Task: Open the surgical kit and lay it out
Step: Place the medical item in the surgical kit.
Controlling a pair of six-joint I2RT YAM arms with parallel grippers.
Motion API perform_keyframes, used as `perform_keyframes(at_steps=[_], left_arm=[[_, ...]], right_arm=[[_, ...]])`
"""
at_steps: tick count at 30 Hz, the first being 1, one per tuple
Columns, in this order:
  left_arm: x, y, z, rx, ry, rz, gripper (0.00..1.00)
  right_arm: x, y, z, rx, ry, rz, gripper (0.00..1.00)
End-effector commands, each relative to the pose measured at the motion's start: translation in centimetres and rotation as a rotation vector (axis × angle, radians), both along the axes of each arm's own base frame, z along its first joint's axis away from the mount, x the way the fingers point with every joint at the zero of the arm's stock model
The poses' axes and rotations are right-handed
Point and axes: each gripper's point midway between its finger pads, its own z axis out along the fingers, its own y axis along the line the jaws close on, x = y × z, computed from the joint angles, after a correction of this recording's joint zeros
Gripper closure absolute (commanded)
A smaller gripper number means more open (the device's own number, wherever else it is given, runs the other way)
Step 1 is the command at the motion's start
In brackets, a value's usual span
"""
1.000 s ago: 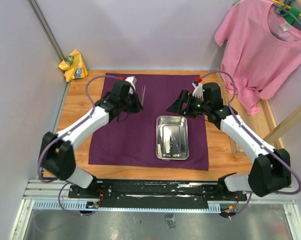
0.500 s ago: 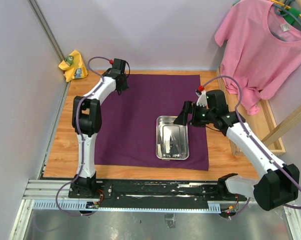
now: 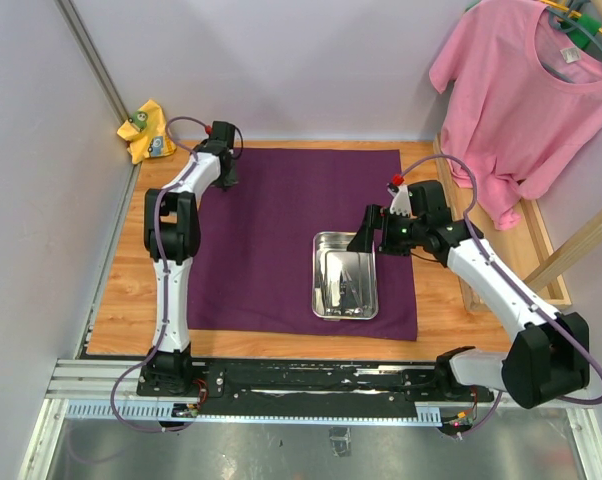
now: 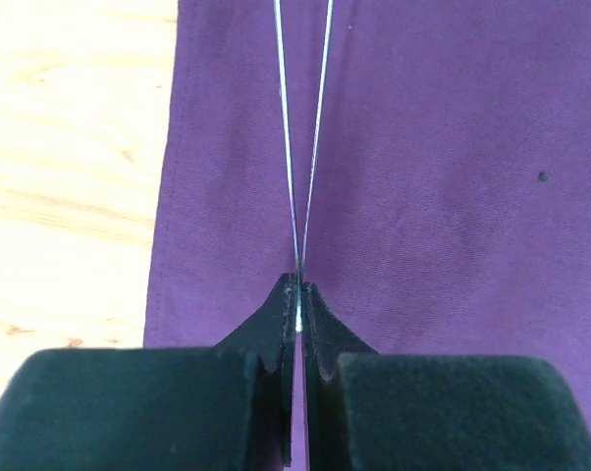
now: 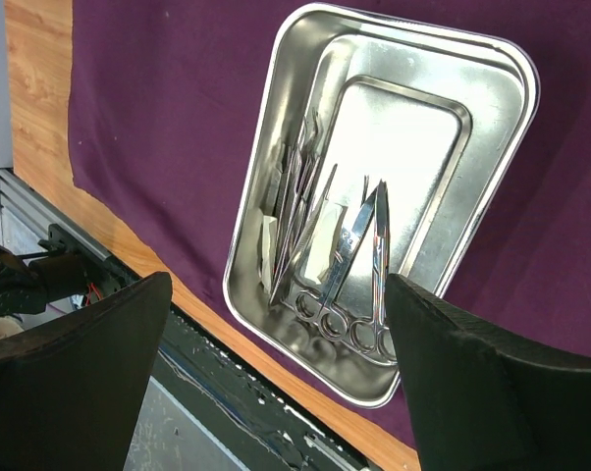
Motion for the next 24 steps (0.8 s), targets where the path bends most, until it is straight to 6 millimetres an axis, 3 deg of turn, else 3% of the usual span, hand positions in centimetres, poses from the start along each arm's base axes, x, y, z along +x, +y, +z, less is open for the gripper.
perform_keyframes(at_steps=[1, 10, 13, 15, 24], left_arm=[[-0.2, 0.0, -1.2, 0.041, 0.031, -0.033, 1.00], [-0.7, 0.6, -1.3, 0.077, 0.051, -0.047, 0.99], [-0.8, 0.8, -0.6, 0.082, 0.041, -0.041, 0.92], [-0.8, 0.7, 0.0, 0.074, 0.030, -0.043, 0.79], [-0.9, 0.4, 2.5, 0.047, -0.012, -0.034, 0.64]], right_arm=[[0.4, 0.1, -0.4, 0.014, 0.001, 0.007, 0.09], [0.6, 0.4, -0.9, 0.018, 0.016, 0.013, 0.09], [0.5, 0.4, -0.8, 0.021, 0.015, 0.012, 0.09], [0.5, 0.4, -0.8, 0.021, 0.015, 0.012, 0.09], [0.2, 0.3, -0.8, 0.021, 0.015, 0.012, 0.09]])
